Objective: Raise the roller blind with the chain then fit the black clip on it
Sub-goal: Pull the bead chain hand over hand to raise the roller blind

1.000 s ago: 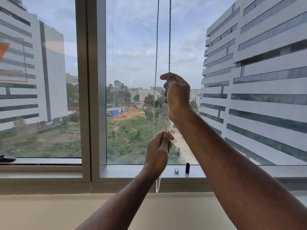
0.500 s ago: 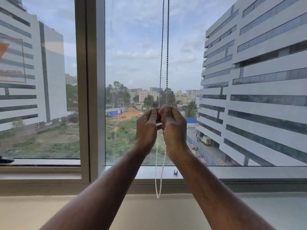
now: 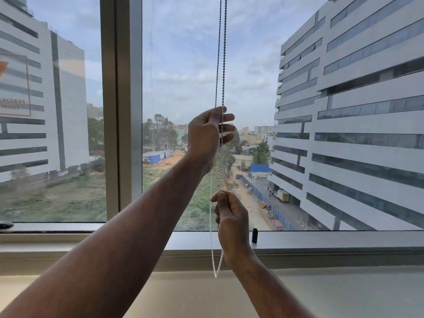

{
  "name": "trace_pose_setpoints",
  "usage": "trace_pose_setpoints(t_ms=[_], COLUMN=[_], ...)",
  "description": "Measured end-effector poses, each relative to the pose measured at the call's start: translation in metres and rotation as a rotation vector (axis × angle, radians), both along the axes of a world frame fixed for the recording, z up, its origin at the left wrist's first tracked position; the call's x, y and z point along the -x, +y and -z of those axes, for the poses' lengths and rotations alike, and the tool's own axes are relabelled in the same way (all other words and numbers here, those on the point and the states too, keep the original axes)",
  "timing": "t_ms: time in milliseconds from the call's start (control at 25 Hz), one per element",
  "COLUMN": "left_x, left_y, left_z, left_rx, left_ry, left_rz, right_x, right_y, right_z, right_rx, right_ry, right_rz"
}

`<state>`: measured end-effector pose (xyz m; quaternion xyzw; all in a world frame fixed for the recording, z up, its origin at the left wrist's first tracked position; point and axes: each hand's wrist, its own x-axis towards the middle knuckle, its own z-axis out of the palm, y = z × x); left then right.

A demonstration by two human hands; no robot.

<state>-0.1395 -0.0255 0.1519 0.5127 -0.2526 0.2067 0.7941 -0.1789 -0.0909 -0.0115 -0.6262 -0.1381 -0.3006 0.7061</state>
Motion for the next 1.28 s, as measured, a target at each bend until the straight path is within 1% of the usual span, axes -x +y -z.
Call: trace_pose_setpoints(t_ms=[120,320,440,560,680,840,960,1080,1280], left_x=[-0.002,0.003,0.004,0.002,-0.003,-0.002,-0.001,-0.004,-0.006], left_y=[-0.002,-0.004,-0.001,0.001,0.002,0.002,0.003,0.004,0.002], left_z=[0.001,0.019,0.043,0.073,0.092,0.094,0.094,0.095,0.099], left_rx=[-0.008,0.025,-0.004,-0.01,-0.016,-0.045,-0.033,-0.051,-0.107], left_ry=[-0.024,-0.125,-0.137,-0.074,-0.056,-0.107,-0.118,-0.137,-0.161], left_rz=[-0.087,-0.182,-0.22,-0.218,-0.206,-0.249,-0.235,-0.238,-0.219], right_x=[-0.001,-0.001,-0.009,-0.021,-0.029,-0.032,-0.03,-0.03,-0.038], right_y=[-0.001,-0.009,-0.016,-0.022,-0.025,-0.022,-0.011,0.0,0.003], right_z=[0.006,0.004,-0.009,-0.041,-0.091,-0.153,-0.179,-0.183,-0.171], right_rx=[0.003,0.043,-0.005,-0.057,-0.096,-0.082,-0.043,-0.049,-0.073], right_ry=[0.004,0.073,0.129,0.067,-0.018,-0.034,-0.045,-0.057,-0.081], right_rz=[-0.036,-0.219,-0.22,-0.213,-0.258,-0.338,-0.375,-0.356,-0.289])
